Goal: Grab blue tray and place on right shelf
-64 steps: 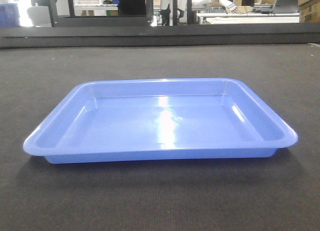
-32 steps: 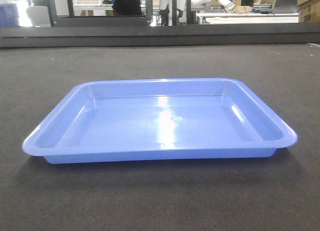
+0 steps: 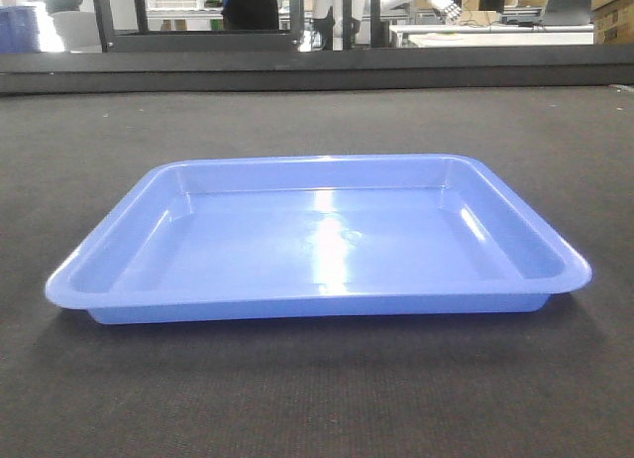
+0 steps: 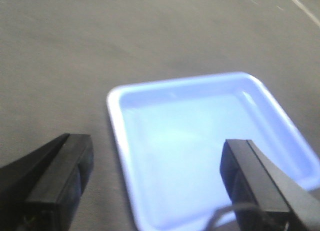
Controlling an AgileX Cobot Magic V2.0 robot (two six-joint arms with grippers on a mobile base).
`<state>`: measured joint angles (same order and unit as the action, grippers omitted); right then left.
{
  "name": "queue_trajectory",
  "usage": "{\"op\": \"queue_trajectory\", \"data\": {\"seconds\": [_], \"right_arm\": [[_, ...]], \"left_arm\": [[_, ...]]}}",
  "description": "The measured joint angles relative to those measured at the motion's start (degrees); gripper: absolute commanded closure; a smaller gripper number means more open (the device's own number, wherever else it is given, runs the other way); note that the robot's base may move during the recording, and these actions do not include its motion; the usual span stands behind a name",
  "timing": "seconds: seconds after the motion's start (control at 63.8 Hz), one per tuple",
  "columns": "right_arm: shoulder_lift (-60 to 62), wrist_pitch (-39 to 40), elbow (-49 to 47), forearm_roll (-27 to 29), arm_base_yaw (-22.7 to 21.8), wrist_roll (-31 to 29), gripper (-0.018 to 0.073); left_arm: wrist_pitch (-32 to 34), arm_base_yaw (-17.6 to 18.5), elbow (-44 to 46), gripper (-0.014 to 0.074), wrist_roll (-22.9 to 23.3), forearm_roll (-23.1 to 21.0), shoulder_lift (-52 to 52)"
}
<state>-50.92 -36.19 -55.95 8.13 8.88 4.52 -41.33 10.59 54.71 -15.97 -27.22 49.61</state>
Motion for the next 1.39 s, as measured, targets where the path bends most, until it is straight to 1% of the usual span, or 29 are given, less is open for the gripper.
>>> {"op": "queue_trajectory", "data": {"seconds": [0.078,0.157,0.219,0.266,0.298,0.376,0.392,0.454,0.47,0.517,0.548,0.627,0.674,0.721,0.768,1.081,1.159,1.269,1.394], "right_arm": [[-6.59,-6.05,-3.68,0.86,3.75,-0.99,-0.0022],[-12.77,-12.19,-7.48,1.11,6.5,-1.23,-0.0022],[-17.25,-15.77,-9.91,1.35,7.74,-1.34,-0.0022],[-20.49,-17.96,-11.69,1.35,8.35,-1.34,-0.0022],[-22.63,-19.14,-12.84,1.35,8.51,-1.34,-0.0022],[-27.04,-20.4,-15.04,1.35,8.73,-0.96,-0.0022],[-27.97,-20.54,-15.59,1.2,8.73,-0.84,-0.0022],[-30.29,-20.91,-17.09,0.04,8.73,0.39,-0.0022],[-30.82,-21.02,-17.41,-0.37,8.73,0.78,-0.0022],[-32.83,-21.38,-18.49,-2.35,8.86,2.17,-0.0022],[-33.81,-21.72,-19.08,-3.66,8.86,3.03,-0.0022],[-36.45,-22.7,-20.55,-6.74,8.86,5.2,-0.0022],[-37.88,-22.96,-21.34,-8.13,8.86,5.91,-0.0022],[-39.28,-23.11,-21.87,-8.47,8.86,6.41,-0.0021],[-40.83,-23.2,-22.33,-8.55,8.86,6.51,-0.0021],[-47.73,-20.7,-22.93,-8.13,8.86,6.73,-0.0021],[-48.9,-20.21,-22.93,-8.13,8.86,6.73,-0.0021],[-51.19,-19.86,-22.95,-8.13,8.86,6.73,-0.0021],[-53.21,-19.61,-23.05,-8.13,8.86,6.73,-0.0021]], "left_arm": [[-4.58,0.31,3.84,0.0161,-0.57,-2.02,6.3],[-9.23,0.31,7.33,0.0162,-0.7,-2.14,12.4],[-12.5,0.31,9.98,0.0162,0.08,-1.07,16.77],[-15.27,0.58,12.11,0.0162,1.47,0.61,20.32],[-16.87,1.05,13.7,0.0162,2.72,2.37,22.4],[-19.69,2.75,17.58,0.0162,6.65,8.62,26.63],[-20.37,3.47,18.54,0.0162,8.02,10.45,27.72],[-21.9,6.23,21.02,0.0162,11.81,15.54,30.5],[-22.32,6.92,21.6,0.0162,13.34,16.88,31.53],[-23.55,9.52,23.63,0.0162,17.16,22.23,33.9],[-24.12,11.01,24.98,0.0162,19.44,24.67,35.25],[-25.35,14.46,27.28,0.0162,25.13,29.66,38.93],[-25.61,15.72,28.64,0.0162,27.74,31.1,40.9],[-25.64,16.57,29.61,0.0162,30.1,31.45,43.14],[-25.64,16.97,30.51,0.0162,31.42,31.45,44.96],[-23.07,16.59,31.46,0.0162,36.75,30.57,54.06],[-22.19,15.91,31.55,0.0162,37.45,30.29,55.4],[-21.37,14.46,31.55,0.0162,37.94,28.47,56.85],[-21.03,13.85,31.55,0.0162,38.16,27.6,58.03]]}}
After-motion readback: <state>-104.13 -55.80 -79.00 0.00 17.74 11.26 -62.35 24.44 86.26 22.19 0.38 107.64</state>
